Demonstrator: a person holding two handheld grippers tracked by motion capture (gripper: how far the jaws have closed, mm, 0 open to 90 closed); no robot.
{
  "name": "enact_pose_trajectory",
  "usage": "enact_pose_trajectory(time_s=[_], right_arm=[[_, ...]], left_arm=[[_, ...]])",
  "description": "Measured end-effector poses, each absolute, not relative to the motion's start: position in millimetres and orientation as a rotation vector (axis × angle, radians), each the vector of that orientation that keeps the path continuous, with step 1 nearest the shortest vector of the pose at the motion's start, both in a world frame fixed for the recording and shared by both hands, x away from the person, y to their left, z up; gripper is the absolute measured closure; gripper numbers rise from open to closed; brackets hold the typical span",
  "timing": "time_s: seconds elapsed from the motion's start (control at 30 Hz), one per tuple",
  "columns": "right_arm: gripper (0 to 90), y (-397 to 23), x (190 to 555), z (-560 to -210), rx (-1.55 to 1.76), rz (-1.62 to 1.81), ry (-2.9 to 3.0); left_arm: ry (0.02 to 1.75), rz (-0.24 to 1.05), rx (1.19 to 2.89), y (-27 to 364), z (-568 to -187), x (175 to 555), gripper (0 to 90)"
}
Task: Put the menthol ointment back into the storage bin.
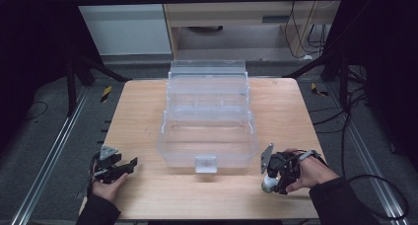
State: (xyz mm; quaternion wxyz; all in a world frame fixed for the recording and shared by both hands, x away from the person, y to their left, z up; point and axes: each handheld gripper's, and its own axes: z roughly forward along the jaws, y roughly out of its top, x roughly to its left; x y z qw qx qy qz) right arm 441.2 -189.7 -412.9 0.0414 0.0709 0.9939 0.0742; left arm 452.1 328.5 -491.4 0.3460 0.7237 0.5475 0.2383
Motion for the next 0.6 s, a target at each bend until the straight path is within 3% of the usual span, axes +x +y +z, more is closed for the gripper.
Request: enact_pose_trajectory(time_s=[0.6], right_arm=[[37.6, -182, 442, -429, 0.152, 0.157, 3.067]], left_arm=[[1.422, 0.616, 1.878, 328, -492, 452, 30.7]])
